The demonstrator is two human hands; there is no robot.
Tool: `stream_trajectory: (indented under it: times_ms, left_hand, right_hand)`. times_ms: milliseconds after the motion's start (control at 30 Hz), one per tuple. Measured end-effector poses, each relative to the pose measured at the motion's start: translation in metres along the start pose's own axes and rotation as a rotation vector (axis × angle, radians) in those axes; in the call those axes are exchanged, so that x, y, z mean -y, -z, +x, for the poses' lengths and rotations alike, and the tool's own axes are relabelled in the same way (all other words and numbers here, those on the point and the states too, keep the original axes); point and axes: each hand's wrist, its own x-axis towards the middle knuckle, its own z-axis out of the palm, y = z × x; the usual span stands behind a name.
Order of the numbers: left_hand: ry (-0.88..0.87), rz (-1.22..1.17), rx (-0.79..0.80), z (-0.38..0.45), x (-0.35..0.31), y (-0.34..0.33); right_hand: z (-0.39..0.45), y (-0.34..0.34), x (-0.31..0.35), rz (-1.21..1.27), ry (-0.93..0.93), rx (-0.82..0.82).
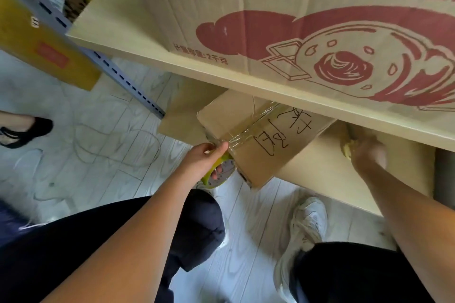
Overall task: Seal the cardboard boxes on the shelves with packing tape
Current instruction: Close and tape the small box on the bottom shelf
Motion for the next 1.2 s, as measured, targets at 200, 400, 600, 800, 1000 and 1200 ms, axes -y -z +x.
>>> stream_trajectory:
  times_ms: [200,400,600,800,1000,1200]
  left_hand:
    - [-0.084,0.023,0.039,-0.017,-0.003,-0.038]
    - [0.049,-0.445,0.293,-0.026,0.005,-0.082]
    - [0.054,-0.406,0.259,-0.028,0.000,-0.079]
    - [0.023,-0.393,0.328,-0.053,-0.004,-0.063]
    - [0.093,-0.517,0.346,-0.065,-0.005,-0.054]
    - [0.094,-0.520,0.437,-0.058,0.000,-0.048]
  right_hand:
    - [-0.030,0.005,0.003,-0.114,-0.051,0.088]
    - [-0.064,0.054,0.000,-0.017,-0.141,0.225]
    - [-0.156,0.148,0.012,-0.003,0.148,0.177]
    - [-0.270,0.176,0.056,-0.252,0.290,0.795]
    - [-0.261,0.140,0.094,-0.328,0.169,0.829]
    - [-0.244,0.115,0.120,-0.286,-0.009,0.875]
